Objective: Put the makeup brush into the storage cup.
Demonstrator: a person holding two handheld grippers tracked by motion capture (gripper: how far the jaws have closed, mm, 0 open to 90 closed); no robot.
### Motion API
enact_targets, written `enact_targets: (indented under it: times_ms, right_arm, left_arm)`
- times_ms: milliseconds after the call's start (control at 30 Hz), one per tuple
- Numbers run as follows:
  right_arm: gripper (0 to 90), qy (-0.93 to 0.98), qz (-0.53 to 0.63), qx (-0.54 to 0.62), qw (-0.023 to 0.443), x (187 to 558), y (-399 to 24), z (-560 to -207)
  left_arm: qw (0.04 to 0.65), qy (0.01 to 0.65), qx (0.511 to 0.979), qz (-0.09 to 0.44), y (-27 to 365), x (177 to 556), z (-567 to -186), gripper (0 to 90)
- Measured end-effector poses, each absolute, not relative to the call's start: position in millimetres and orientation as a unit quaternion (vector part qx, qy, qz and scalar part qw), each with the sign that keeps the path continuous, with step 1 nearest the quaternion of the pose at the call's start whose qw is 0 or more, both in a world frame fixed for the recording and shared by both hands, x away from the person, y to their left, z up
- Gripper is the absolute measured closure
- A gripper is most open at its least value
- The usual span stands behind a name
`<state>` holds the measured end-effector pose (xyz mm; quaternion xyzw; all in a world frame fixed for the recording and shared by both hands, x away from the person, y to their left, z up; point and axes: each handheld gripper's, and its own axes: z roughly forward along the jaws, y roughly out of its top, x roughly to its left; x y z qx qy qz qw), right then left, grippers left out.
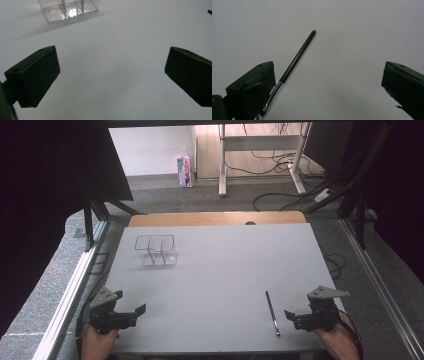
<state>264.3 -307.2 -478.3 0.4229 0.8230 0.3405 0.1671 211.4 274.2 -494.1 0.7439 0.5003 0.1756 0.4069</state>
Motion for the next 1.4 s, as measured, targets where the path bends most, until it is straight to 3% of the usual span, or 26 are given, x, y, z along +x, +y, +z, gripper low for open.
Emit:
enact_targets:
  times_ms: [433,1400]
  right_arm:
    - [0.0,0.833,0.326,0.416,0.165,267.0,-305.3,-484.7]
    - [0.0,0.836,0.299,0.429,0.166,270.8,-299.8,-480.8]
  left_arm:
    - [0.387,0.490,0.762,0.168,270.4,214.9,-499.0,0.0]
    - [0.382,0.503,0.757,0.167,274.6,215.9,-499.1,0.0]
